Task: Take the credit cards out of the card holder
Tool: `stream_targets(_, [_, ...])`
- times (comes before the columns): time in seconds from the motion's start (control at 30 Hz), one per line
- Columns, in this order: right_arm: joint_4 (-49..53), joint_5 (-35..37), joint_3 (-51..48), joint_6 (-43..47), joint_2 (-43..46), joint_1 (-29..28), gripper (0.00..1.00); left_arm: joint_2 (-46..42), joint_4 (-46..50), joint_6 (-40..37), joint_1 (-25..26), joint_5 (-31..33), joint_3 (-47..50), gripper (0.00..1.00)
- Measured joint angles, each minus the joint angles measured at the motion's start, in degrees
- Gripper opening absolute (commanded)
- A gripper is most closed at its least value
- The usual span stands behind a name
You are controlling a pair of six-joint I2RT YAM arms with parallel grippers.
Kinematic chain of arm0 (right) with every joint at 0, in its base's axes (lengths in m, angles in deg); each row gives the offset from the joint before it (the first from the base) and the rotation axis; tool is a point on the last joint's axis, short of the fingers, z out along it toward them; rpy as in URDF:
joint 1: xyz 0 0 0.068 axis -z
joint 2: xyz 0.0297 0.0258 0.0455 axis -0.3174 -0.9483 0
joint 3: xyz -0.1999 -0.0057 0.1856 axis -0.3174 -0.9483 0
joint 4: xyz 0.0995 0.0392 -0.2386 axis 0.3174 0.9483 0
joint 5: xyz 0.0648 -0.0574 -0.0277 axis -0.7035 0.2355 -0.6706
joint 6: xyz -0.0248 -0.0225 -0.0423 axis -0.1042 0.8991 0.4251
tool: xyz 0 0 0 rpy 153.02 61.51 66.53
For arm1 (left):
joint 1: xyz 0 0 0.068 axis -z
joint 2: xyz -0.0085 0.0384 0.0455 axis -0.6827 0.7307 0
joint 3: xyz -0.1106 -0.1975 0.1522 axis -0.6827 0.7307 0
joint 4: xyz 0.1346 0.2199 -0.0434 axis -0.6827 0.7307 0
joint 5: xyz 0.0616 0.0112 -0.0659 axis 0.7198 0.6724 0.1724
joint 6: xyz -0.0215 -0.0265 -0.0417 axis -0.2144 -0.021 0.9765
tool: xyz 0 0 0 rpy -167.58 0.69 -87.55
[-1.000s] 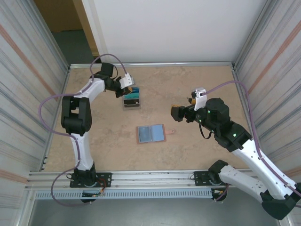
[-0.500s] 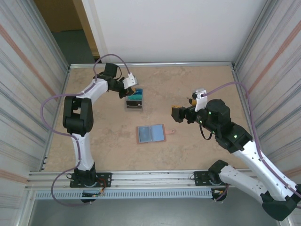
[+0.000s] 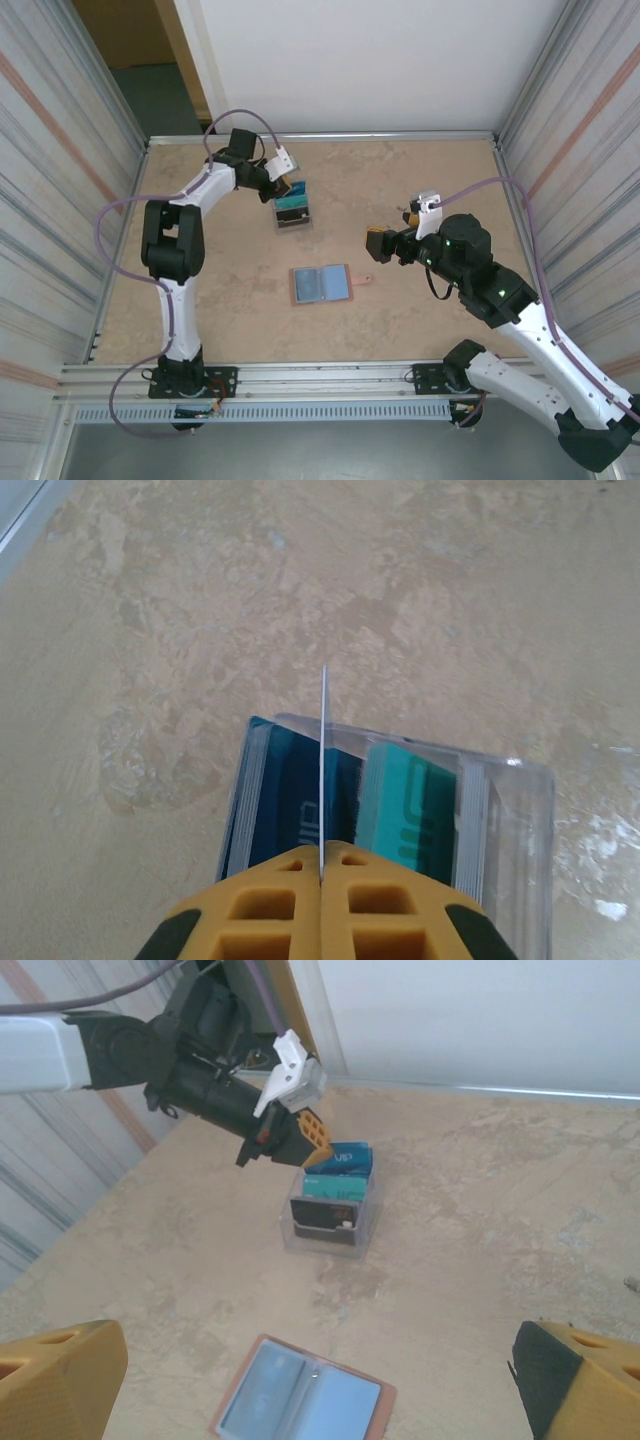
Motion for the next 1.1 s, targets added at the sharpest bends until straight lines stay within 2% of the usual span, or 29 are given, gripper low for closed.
stream_targets(0.27, [0.0,-1.0,0.0,0.0,0.2,0.0,0.99,1.0,-0.2,3.0,0.0,3.3,-0.2,0.0])
stream_targets(0.33, [0.0,-1.2,0.0,0.0,0.2,0.0,0.99,1.0,-0.5,3.4,0.0,3.4,-0.2,0.1])
stream_targets(0.37, [0.0,-1.2,0.0,0.0,0.2,0.0,0.99,1.0,-0.5,3.5,0.0,3.4,-0.2,0.11])
stream_targets(0.53, [0.0,-1.4,0.0,0.0,0.2,0.0,0.99,0.9,-0.9,4.5,0.0,4.5,-0.2,0.28])
stream_targets(0.8, [0.0,-1.5,-0.1,-0.1,0.9,0.0,0.99,-1.5,-1.1,4.8,0.0,5.5,0.6,0.27])
stream_targets(0.87, [0.0,-1.5,-0.1,-0.4,1.2,0.0,0.94,-2.9,-1.0,4.9,0.0,5.6,1.1,0.27])
stream_targets(0.97, [0.2,-1.5,-0.1,-0.9,1.2,0.0,0.92,-5.6,-1.1,5.3,0.0,5.7,2.2,0.28])
stream_targets(1.1, [1.2,-1.2,-0.1,-1.0,0.3,-0.2,0.91,-11.3,-1.5,7.1,0.2,7.1,5.3,0.36])
